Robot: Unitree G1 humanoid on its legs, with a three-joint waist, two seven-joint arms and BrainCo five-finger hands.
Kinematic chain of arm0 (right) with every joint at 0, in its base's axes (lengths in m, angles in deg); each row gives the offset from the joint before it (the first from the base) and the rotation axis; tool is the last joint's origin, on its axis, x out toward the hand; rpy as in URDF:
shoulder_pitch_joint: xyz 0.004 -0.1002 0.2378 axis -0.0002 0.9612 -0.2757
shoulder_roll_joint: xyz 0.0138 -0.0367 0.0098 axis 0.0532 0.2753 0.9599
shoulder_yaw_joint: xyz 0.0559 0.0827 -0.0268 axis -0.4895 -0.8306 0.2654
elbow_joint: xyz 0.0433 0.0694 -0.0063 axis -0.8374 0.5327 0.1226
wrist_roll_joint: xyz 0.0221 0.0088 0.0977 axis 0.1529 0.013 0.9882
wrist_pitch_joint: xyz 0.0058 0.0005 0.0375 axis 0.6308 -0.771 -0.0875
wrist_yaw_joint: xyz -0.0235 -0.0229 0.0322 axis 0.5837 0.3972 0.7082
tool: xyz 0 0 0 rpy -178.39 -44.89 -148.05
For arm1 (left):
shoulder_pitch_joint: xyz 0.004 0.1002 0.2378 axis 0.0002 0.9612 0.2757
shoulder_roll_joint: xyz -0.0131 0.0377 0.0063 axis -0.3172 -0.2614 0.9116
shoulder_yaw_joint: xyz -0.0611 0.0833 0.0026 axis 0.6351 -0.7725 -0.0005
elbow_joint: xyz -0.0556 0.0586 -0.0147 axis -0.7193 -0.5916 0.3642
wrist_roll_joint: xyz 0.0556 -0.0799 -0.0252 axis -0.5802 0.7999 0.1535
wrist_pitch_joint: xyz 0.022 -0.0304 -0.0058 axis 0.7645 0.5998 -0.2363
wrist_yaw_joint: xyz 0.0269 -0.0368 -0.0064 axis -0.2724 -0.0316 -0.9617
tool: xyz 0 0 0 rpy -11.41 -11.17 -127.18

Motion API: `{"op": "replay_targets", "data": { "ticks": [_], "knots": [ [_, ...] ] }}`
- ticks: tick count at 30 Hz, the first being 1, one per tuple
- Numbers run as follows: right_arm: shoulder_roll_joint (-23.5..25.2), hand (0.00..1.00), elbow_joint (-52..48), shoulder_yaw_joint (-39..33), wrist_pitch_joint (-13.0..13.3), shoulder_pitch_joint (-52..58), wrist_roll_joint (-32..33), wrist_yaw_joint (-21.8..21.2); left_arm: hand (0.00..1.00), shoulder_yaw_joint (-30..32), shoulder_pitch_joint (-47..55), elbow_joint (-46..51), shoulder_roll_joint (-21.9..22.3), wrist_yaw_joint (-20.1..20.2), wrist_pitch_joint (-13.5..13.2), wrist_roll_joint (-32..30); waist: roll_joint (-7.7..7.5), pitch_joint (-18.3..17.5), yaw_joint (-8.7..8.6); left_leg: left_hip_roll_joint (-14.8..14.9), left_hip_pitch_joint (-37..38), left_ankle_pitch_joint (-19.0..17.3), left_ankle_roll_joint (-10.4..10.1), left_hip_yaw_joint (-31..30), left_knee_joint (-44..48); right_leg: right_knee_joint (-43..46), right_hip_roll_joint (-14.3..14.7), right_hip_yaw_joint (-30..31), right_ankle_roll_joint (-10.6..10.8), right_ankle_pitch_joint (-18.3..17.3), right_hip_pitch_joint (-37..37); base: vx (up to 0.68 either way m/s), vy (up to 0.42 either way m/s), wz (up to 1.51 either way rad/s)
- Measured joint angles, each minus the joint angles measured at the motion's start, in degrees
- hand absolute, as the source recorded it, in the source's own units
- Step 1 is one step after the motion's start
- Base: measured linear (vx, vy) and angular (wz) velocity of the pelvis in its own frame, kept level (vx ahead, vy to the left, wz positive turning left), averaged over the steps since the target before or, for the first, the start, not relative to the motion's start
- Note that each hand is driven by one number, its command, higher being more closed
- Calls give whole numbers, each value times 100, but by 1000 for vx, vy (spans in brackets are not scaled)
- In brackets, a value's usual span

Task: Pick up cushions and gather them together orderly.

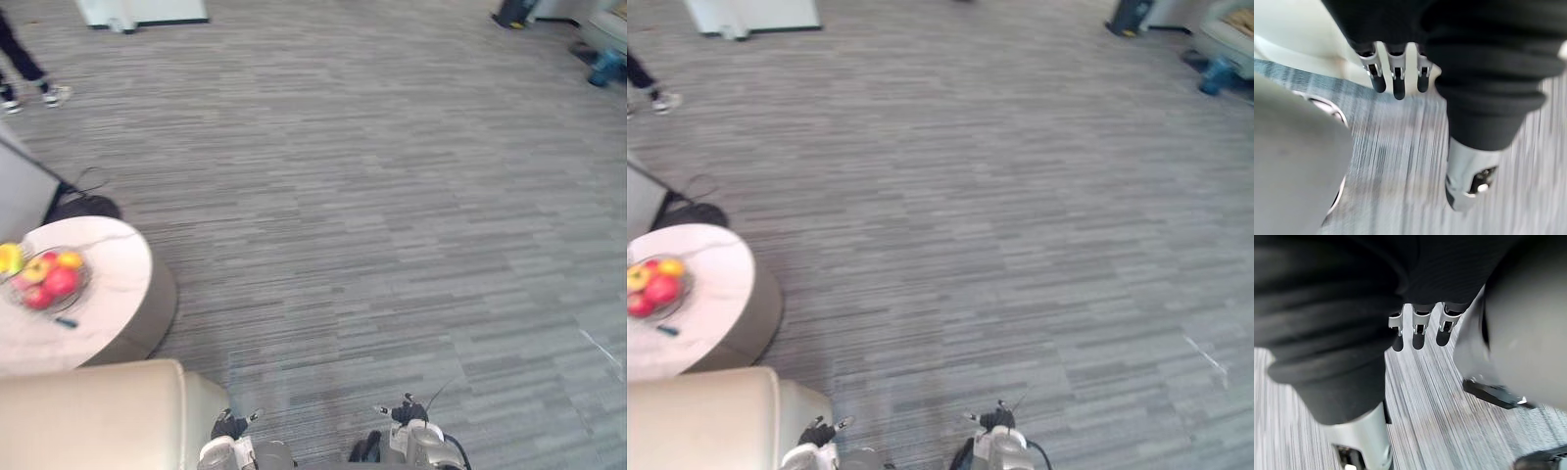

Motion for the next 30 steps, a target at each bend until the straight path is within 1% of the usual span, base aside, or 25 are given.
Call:
{"op": "replay_targets", "data": {
  "ticks": [2, 3, 4, 5, 6, 7, 8, 9, 11, 12, 13, 14, 15, 16, 17, 18, 19, 20, 21, 22, 25, 26, 27, 29, 30],
  "knots": [
    [-113, 0, -4, -152, 31, -2, 93, 28, 0, 5, -38, 22, 121, 6, -6, -150, 243, 42, -90, 420, -327, 39, -59, -231, 1191, -436, 486, 137, -10, -110, 311, 342, -202, -56],
    [-136, 0, -35, -168, 37, 21, 148, 42, 0, 30, -45, 23, 130, 8, 0, -193, 289, 68, -106, 531, -473, 96, -114, -278, 1626, -487, 586, 153, -24, -129, 395, 308, -120, -69],
    [-171, 0, -55, -175, 64, 14, 224, 87, 0, 175, -68, 124, 227, 20, 17, -199, 425, 162, -94, 831, -998, 598, 157, -574, 3007, -606, 838, 359, -118, -230, 656, 327, -70, -90],
    [-175, 0, -55, -193, 59, 3, 260, 127, 0, 220, -45, 205, 256, 23, 16, -205, 472, 240, -38, 870, -1352, 513, 480, -847, 3914, -591, 990, 636, -186, -416, 891, 327, -70, -97],
    [-162, 0, -51, -197, 59, 6, 260, 136, 0, 214, -43, 246, 256, 22, 11, -209, 429, 296, -29, 832, -1474, 392, 447, -949, 4104, -594, 1027, 751, -202, -487, 987, 353, -18, -114],
    [-89, 0, -43, -210, 50, -9, 274, 168, 0, 167, -48, 370, 235, 20, -5, -199, 407, 315, 58, 599, -1801, 175, 266, -1122, 4201, -591, 1033, 1049, -195, -616, 1185, 278, -9, -90],
    [-71, 0, -39, -210, 48, -15, 278, 178, 0, 141, -45, 397, 231, 19, -6, -196, 361, 332, 78, 535, -1912, 121, 235, -1148, 4145, -605, 1022, 1134, -185, -635, 1243, 490, 33, -153],
    [11, 0, -30, -275, 34, -22, 382, 221, 0, 122, -3, 577, 260, 0, -30, -182, 279, 344, 107, 203, -2330, 30, 144, -1299, 3407, -652, 1000, 1617, -136, -707, 1406, 328, 70, -131],
    [32, 0, -35, -305, 25, -18, 384, 235, 0, 145, 3, 649, 303, -9, -30, -180, 286, 337, 125, 13, -2526, 48, 116, -1464, 2683, -716, 989, 1895, -52, -755, 1472, 347, 152, -125],
    [37, 0, -37, -309, -9, -5, 384, 249, 0, 206, 12, 714, 369, -11, -47, -180, 302, 331, 157, -283, -2698, 183, -24, -1889, 1471, -744, 952, 2324, 88, -900, 1593, 406, 217, -123],
    [32, 0, -28, -320, -12, 8, 383, 255, 0, 228, 11, 725, 369, -4, -50, -159, 278, 320, 198, -412, -2695, 569, -172, -2120, 1040, -739, 909, 2515, 215, -996, 1599, 428, 236, -126],
    [27, 0, -23, -320, -15, 34, 384, 257, 0, 227, 19, 722, 367, -8, -54, -155, 244, 284, 233, -462, -2672, 787, -182, -2158, 952, -719, 885, 2646, 263, -1042, 1607, 282, 165, -95],
    [61, 0, -20, -320, -23, 85, 384, 262, 0, 221, 40, 711, 349, -7, -59, -142, 152, 153, 338, -569, -2595, 827, -43, -2041, 939, -729, 791, 2907, 347, -1115, 1621, 542, 240, -82],
    [155, 0, -50, -320, -19, 154, 382, 258, 0, 230, 43, 678, 286, -5, -56, -137, -19, 35, 326, -610, -2590, 538, 17, -1804, 1033, -744, 661, 3099, 379, -1117, 1679, 694, 278, -115],
    [160, 0, -47, -301, -35, 226, 375, 220, 0, 409, 35, 659, 301, -8, -50, -101, -110, -3, 403, -538, -2416, 310, 216, -1416, 1218, -323, 540, 3190, 544, -1119, 1588, 589, 223, -79],
    [160, 0, -48, -301, -35, 226, 375, 218, 0, 414, 34, 658, 300, -12, -49, -88, -119, -7, 410, -538, -2399, 294, 228, -1389, 1222, -270, 527, 3188, 572, -1122, 1573, 520, 210, -95],
    [168, 0, -93, -297, -16, 206, 374, 211, 0, 422, 28, 625, 281, -15, -33, -49, -125, 0, 421, -533, -2106, 136, 326, -1200, 1251, 592, 416, 3090, 849, -1010, 1321, 452, 190, -80],
    [159, 0, -118, -290, -4, 191, 375, 176, 0, 390, 25, 549, 281, -9, -12, -16, -79, 38, 416, -517, -1689, -23, 396, -1126, 1129, 1715, 282, 2926, 1291, -793, 913, 537, 226, -89],
    [157, 0, -120, -294, -3, 196, 375, 162, 0, 358, 18, 526, 281, -9, 0, -7, -44, 59, 404, -503, -1488, -93, 416, -1114, 1057, 2149, 232, 2804, 1348, -763, 778, 497, 175, -74],
    [159, 0, -254, -296, 1, 239, 371, 91, 0, 204, 20, 445, 271, -5, 4, 47, 31, 79, 355, -431, -918, -165, 402, -1042, 811, 3037, 4, 2143, 1165, -831, 426, 396, 118, -44],
    [160, 0, -297, -315, 71, 230, 368, 62, 0, 184, -120, 445, 267, -5, -3, 51, 23, 87, 273, -280, -256, -240, 294, -917, 196, 2796, -145, 1184, 992, -912, -159, 340, 62, -27],
    [152, 0, -260, -373, 102, 148, 368, 59, 0, 180, -144, 434, 227, -4, -2, 50, -37, 119, 249, -244, 104, -237, 281, -733, -246, 1962, -87, 871, 846, -804, -376, 375, 36, -32],
    [148, 0, -255, -378, 99, 132, 368, 61, 0, 172, -140, 427, 215, -4, -1, 49, -54, 127, 241, -239, 209, -231, 270, -677, -359, 1626, -43, 811, 805, -722, -443, 477, 13, -45],
    [105, 0, -209, -325, 92, -56, 371, 58, 0, -58, -127, 324, 64, 0, 6, 40, -141, 176, 55, -304, 542, -240, 107, -556, -744, -449, 306, 856, 654, 169, -743, 523, -44, -27],
    [99, 0, -196, -312, 94, -60, 371, 55, 0, -73, -119, 320, 40, 0, 6, 36, -178, 194, 6, -351, 610, -253, 76, -599, -755, -728, 350, 948, 619, 355, -767, 493, -121, 10]
  ]
}}
